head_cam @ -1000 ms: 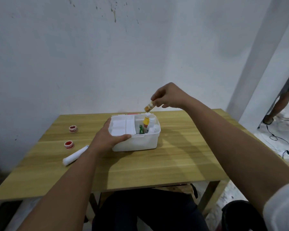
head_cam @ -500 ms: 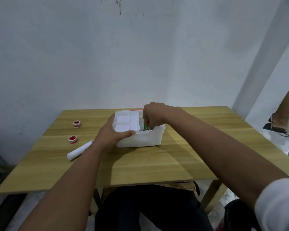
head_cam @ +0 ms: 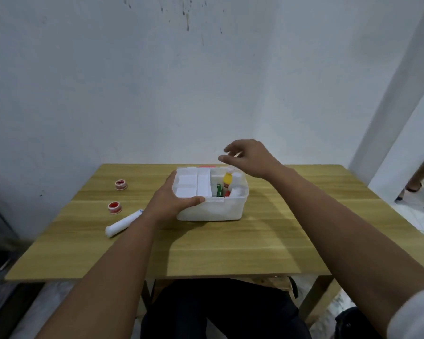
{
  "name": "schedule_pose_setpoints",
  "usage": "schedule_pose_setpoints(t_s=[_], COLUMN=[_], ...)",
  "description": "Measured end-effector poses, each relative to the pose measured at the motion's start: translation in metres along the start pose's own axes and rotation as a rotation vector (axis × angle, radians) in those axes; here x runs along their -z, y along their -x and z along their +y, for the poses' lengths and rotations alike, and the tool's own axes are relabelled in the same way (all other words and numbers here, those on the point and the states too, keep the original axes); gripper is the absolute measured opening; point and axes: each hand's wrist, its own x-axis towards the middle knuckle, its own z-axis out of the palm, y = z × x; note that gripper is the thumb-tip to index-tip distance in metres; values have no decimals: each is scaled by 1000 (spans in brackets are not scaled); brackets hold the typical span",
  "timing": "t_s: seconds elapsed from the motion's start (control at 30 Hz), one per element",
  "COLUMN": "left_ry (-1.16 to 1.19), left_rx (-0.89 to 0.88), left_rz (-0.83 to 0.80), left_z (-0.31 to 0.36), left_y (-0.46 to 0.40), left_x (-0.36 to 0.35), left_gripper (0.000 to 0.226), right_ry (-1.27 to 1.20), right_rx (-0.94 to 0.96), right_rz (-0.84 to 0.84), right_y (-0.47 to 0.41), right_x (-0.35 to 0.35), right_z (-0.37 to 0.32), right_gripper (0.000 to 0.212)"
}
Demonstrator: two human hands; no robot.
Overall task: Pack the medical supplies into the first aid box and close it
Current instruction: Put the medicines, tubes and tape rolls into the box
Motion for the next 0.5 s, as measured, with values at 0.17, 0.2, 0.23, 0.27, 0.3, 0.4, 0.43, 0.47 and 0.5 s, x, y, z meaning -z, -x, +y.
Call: schedule_pose_setpoints(t_s=[0.17, 0.2, 0.23, 0.27, 0.3, 0.4, 0.43, 0.47, 0.5], left_ry=[49, 65, 72, 66, 64, 75, 24, -85, -236], left_rx=[30, 27, 25, 19, 16, 118, 145, 150, 144], left_rz=[-10, -22, -40, -57, -71, 1, 65, 120, 149], left_z=[7, 10, 14, 17, 17, 16, 12, 6, -1], left_y=[0, 0, 0, 0, 0, 6, 9, 13, 16], left_x=[-3, -4, -3, -3, -1, 17, 26, 37, 49], left_gripper=[110, 108, 108, 108, 107, 107, 95, 78, 62], right_ry=[-40, -65, -103, -145, -182, -264, -289, -297, -298], right_rx=[-250, -261, -254, -232, -211, -218, -236, -251, -261], right_rz=[-258, -321, -364, -385, -384, -330, -325, -326, -330], right_y=[20, 24, 28, 31, 34, 36, 37, 37, 37], right_x=[-7, -11, -15, -19, -22, -27, -27, -27, -27], right_z=[38, 43, 47, 50, 54, 57, 54, 55, 55], right_gripper=[120, 116, 109, 105, 106, 103, 101, 102, 103])
